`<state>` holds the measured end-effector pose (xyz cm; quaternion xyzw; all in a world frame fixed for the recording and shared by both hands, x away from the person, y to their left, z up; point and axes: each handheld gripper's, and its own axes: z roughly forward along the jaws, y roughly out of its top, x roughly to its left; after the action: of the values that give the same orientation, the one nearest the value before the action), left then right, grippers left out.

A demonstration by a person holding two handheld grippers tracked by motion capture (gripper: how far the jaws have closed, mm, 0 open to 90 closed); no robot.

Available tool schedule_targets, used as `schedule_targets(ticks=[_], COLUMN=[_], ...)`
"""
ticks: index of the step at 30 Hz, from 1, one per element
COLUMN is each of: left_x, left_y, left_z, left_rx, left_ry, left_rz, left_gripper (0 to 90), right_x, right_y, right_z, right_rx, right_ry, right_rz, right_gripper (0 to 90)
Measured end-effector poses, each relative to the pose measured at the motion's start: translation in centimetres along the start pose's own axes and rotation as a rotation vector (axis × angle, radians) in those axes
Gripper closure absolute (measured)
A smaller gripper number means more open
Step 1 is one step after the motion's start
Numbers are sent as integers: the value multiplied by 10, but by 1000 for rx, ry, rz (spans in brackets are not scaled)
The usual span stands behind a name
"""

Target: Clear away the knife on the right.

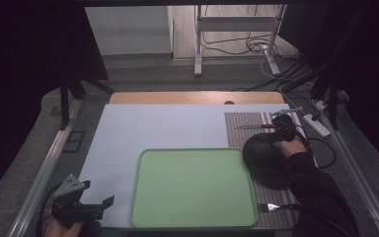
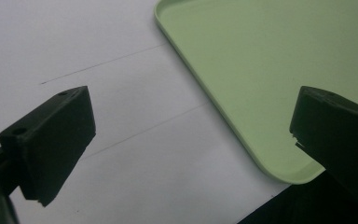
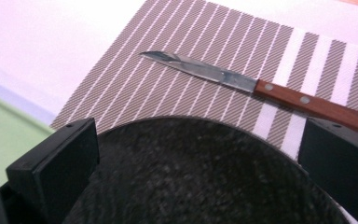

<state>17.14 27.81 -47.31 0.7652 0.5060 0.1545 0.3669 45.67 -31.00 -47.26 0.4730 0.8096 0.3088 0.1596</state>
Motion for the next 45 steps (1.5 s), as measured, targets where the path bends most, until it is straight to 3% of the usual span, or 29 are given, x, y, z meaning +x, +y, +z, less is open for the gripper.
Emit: schedule_targets(ticks=[6, 14, 23, 32, 35, 42, 45], left_x=[0, 1, 1, 1, 1, 1, 1], left_y=[0, 0, 0, 0, 0, 0, 0], left_z=[0, 1, 1, 1, 1, 1, 1], left_rx=[1, 3, 3, 3, 4, 6, 8], left_ry=[-3, -7, -9, -10, -10, -11, -10], left_rz=[-1, -4, -6, -8, -7, -5, -3], left_gripper=[7, 10, 11, 12, 12, 13, 14], right_x=[-6, -21, -36, -49, -55, -66, -69], right_y=[7, 19, 27, 29, 30, 34, 36], right_z=[6, 20, 34, 40, 40, 38, 42], right_rx=[9, 24, 67, 86, 75, 94, 114], right_ry=[-22, -38, -71, -108, -139, -130, -138], right_rz=[8, 69, 98, 94, 83, 60, 37], right_gripper=[0, 0, 0, 0, 144, 716, 895])
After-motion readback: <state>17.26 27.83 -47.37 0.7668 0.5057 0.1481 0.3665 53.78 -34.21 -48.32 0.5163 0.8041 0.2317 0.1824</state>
